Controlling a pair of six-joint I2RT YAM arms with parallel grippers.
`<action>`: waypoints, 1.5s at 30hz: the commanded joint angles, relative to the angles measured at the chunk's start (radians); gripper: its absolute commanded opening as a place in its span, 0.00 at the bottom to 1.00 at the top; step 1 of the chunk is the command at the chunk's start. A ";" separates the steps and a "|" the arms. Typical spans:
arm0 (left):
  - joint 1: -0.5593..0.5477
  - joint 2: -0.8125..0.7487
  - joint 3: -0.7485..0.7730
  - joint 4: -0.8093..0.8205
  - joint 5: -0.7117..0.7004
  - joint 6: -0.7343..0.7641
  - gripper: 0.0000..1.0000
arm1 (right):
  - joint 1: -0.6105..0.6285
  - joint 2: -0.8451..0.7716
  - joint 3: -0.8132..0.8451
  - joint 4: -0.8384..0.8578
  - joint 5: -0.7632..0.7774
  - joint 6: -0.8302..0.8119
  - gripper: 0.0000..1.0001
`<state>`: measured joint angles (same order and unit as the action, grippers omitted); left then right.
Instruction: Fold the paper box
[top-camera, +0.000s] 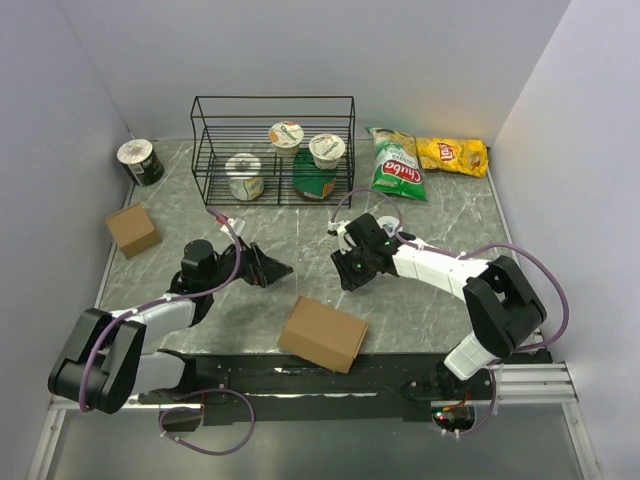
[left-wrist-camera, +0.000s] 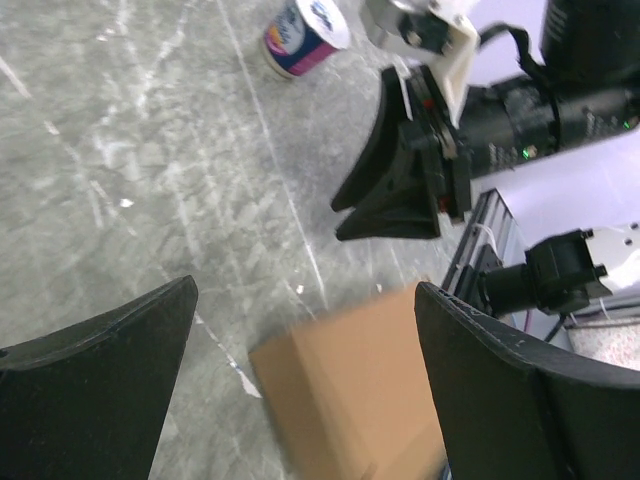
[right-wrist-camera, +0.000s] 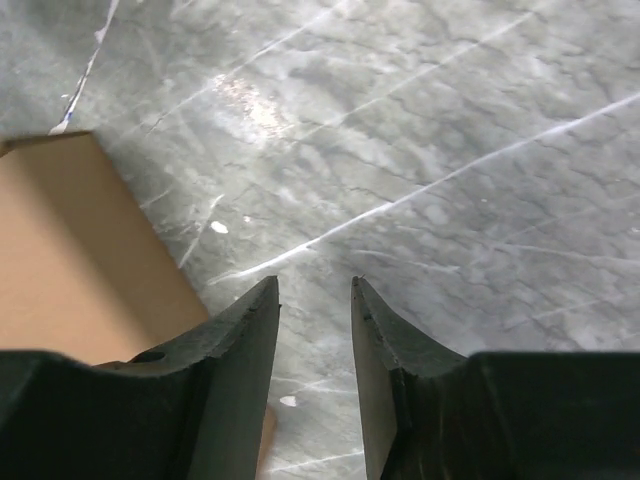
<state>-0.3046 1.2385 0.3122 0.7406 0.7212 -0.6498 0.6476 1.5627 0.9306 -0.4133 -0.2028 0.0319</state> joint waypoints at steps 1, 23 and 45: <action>-0.042 0.003 -0.001 0.085 0.024 -0.014 0.96 | -0.016 -0.006 0.033 0.005 0.003 0.003 0.46; 0.012 -0.141 -0.039 -0.059 -0.060 -0.056 0.96 | 0.194 -0.217 -0.125 0.085 -0.154 -0.006 0.89; 0.013 -0.189 -0.119 -0.127 -0.123 0.010 0.96 | 0.721 -0.153 -0.024 0.030 0.554 0.002 1.00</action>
<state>-0.2951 1.0698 0.2134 0.5777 0.6044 -0.6479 1.3224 1.3655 0.8345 -0.3714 0.2562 0.0456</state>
